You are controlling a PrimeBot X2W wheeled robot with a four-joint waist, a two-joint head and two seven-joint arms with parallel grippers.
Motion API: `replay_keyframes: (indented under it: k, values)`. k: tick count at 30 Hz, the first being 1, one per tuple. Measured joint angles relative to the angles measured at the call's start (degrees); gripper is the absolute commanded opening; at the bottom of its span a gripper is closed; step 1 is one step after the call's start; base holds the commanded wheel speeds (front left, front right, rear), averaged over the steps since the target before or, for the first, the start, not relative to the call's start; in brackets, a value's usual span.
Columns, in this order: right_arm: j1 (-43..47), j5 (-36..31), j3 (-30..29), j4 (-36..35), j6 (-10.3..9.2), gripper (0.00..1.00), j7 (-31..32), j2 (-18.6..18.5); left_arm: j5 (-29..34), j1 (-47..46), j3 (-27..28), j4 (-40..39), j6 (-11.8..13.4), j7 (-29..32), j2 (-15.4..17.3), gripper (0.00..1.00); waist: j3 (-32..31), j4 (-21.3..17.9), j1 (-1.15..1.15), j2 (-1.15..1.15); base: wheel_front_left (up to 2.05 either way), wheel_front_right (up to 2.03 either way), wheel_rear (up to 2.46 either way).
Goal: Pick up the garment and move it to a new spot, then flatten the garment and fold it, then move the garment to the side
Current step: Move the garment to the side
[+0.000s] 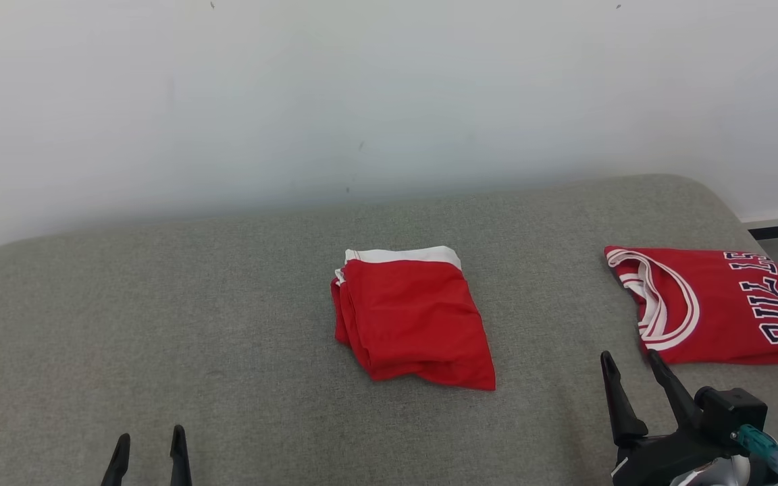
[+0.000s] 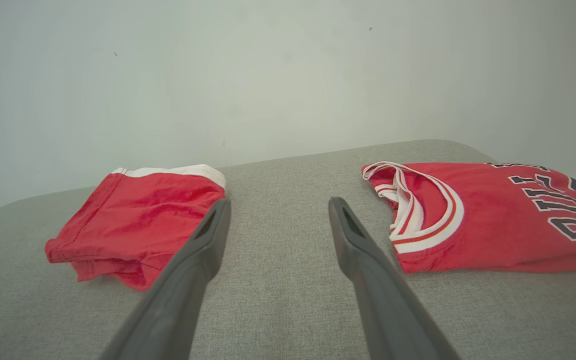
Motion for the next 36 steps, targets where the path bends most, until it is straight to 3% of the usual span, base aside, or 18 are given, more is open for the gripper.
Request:
replay_keyframes:
  k: [17, 24, 27, 36]
  values:
    - [-0.65, 0.34, 0.35, 1.31, 0.00, 1.00, 0.01, 0.41, -0.44, 0.85, -2.58, -1.13, 1.76, 0.00, 0.00, 1.00, 0.81, 0.28, 0.00, 0.00, 0.00, 0.00, 0.00]
    - [-7.39, 0.92, 2.91, 1.29, 0.00, 1.00, 1.40, -0.35, -0.48, 1.17, -4.47, -1.43, 1.79, 0.00, 0.00, 1.00, 1.35, 1.58, 0.00, 0.00, 0.00, 0.00, 0.00]
    - [-11.73, 2.89, 2.91, 3.58, 0.00, 1.00, 4.83, -0.27, -0.52, 1.16, -5.13, -1.37, 1.83, 0.00, 0.01, 1.00, 1.56, 2.76, 0.00, 0.00, 0.00, 0.00, 0.00]
    - [-23.93, 3.74, 0.76, 19.95, 0.00, 1.00, 19.78, 0.27, -1.03, 0.44, -8.70, -0.12, 1.27, 0.00, 0.00, 1.00, 2.48, 8.22, 0.01, 0.00, 0.00, 0.00, 0.00]
